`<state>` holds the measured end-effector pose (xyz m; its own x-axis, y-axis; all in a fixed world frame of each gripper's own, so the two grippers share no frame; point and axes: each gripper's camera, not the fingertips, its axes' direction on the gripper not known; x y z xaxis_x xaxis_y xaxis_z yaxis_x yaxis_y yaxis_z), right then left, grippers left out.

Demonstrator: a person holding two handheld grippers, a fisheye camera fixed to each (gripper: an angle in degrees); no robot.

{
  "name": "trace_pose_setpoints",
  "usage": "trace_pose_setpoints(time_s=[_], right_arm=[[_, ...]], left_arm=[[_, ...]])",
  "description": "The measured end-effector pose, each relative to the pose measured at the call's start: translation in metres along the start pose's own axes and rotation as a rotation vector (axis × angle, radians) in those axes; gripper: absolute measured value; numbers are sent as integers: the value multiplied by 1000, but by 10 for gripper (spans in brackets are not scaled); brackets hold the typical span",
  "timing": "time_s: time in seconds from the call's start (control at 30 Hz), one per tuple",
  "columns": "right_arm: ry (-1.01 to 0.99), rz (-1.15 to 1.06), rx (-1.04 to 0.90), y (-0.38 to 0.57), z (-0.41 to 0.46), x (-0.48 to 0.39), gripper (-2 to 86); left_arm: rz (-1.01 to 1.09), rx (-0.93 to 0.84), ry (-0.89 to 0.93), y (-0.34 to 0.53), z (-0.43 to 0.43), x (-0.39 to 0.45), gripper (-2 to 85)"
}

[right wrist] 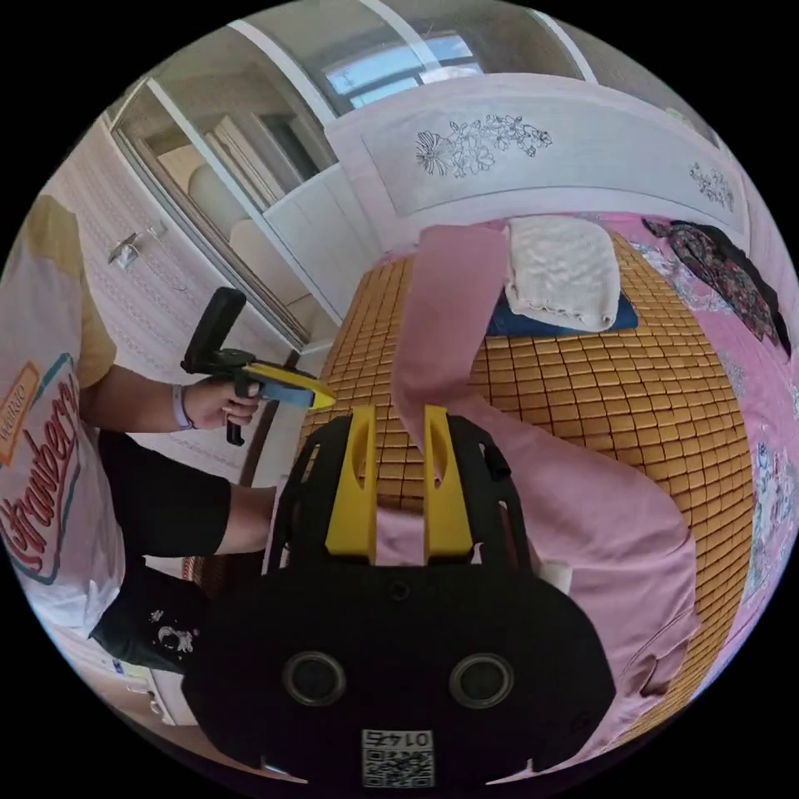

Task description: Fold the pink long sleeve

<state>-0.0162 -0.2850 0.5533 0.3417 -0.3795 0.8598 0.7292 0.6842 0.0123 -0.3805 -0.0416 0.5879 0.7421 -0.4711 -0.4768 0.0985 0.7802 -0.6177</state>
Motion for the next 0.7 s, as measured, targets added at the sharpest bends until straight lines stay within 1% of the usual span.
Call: trace_pose_setpoints(time_s=[0.03, 0.1, 0.17, 0.23, 0.3, 0.37, 0.43, 0.47, 0.53, 0.6, 0.63, 0.7], right_arm=[[11, 37, -36, 13, 12, -1, 66], [-25, 110, -39, 29, 21, 2, 64], [-68, 192, -35, 40, 25, 9, 64], [-72, 277, -42, 50, 29, 19, 66], [-51, 316, -40, 54, 29, 24, 65], [-50, 347, -32, 57, 29, 27, 63], [-70, 370, -20, 59, 31, 29, 58], [-75, 374, -18, 60, 32, 29, 57], [-97, 386, -28, 63, 40, 27, 54], [-116, 394, -41, 64, 48, 26, 54], [-130, 395, -45, 63, 52, 24, 54], [-139, 386, -41, 61, 55, 20, 54]], left_arm=[[-33, 5, -9, 0, -12, -10, -1], [-51, 39, -32, -3, -29, -19, 14], [-106, 85, -107, -12, -48, -30, 42], [-130, 111, -143, -19, -57, -37, 52], [-142, 85, -215, -23, -55, -41, 64], [-147, 3, -330, -23, -43, -47, 81], [-169, -67, -376, -21, -33, -53, 83], [-166, -21, -388, -18, -38, -50, 78], [-191, 5, -383, -15, -44, -51, 66], [-187, -28, -372, -21, -53, -53, 32], [-199, -55, -321, -30, -60, -60, 13], [-209, -28, -283, -51, -77, -73, 2]])
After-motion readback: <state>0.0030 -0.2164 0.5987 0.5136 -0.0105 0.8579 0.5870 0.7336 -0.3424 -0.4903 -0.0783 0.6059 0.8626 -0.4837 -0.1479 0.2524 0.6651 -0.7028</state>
